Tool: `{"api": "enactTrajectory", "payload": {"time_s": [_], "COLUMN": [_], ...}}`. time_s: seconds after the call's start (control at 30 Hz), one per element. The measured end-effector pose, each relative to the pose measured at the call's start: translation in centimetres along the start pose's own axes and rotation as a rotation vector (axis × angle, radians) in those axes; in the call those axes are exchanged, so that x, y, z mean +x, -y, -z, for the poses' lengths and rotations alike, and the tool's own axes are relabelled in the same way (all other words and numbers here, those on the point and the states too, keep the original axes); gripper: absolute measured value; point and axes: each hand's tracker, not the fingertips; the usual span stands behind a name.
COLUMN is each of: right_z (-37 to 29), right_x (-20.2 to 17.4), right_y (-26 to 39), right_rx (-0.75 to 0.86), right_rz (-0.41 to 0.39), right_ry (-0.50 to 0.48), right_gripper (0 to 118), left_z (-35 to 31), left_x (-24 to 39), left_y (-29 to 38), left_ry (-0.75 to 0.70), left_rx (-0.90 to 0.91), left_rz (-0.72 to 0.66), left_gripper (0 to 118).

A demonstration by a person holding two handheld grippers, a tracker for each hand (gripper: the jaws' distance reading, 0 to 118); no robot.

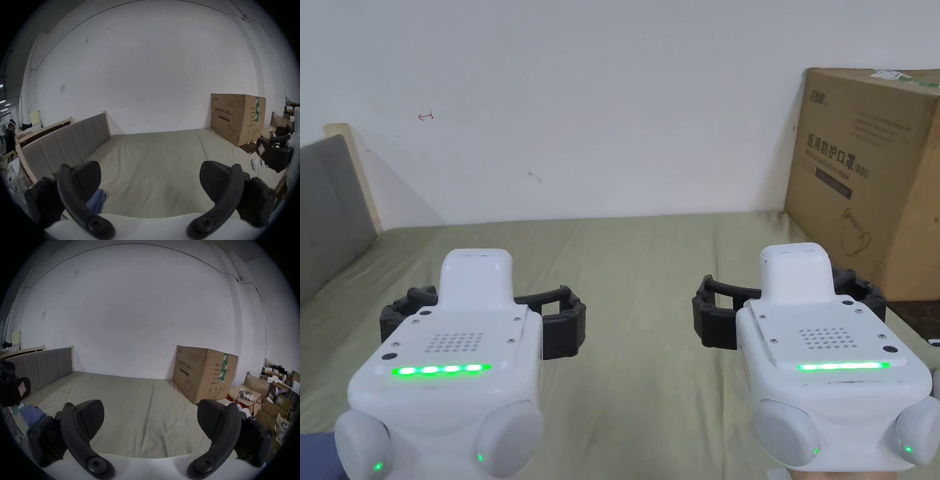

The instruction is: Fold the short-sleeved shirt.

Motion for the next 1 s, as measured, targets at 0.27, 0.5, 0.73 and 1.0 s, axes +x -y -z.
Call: {"api": "enactTrajectory", "payload": {"time_s": [0.27, 0.5, 0.73, 1.0], "right_z": [0.3, 0.5, 0.4, 0.3], "right_x": [0.9, 1.0, 1.3, 1.3], "right_y": [0.2, 0.2, 0.3, 0.3], "right_rx": [-0.016, -0.027, -0.026, -0.014], "right_rz": [0.059, 0.059, 0.085, 0.084], "right_ry": [-0.005, 0.003, -0.011, -0.008], "right_gripper": [115, 115, 115, 115], "left_z": [0.6, 0.7, 1.0, 0.6], "left_x": [-0.6, 0.0, 0.1, 0.2], "left_y": [-0.4, -0.3, -0.1, 0.4], "left_ry": [0.018, 0.004, 0.006, 0.019], "left_rx": [-0.080, -0.087, -0.090, 0.001], "left_rz": [-0.064, -0.009, -0.003, 0.035], "left_gripper": [118, 118, 118, 118]}}
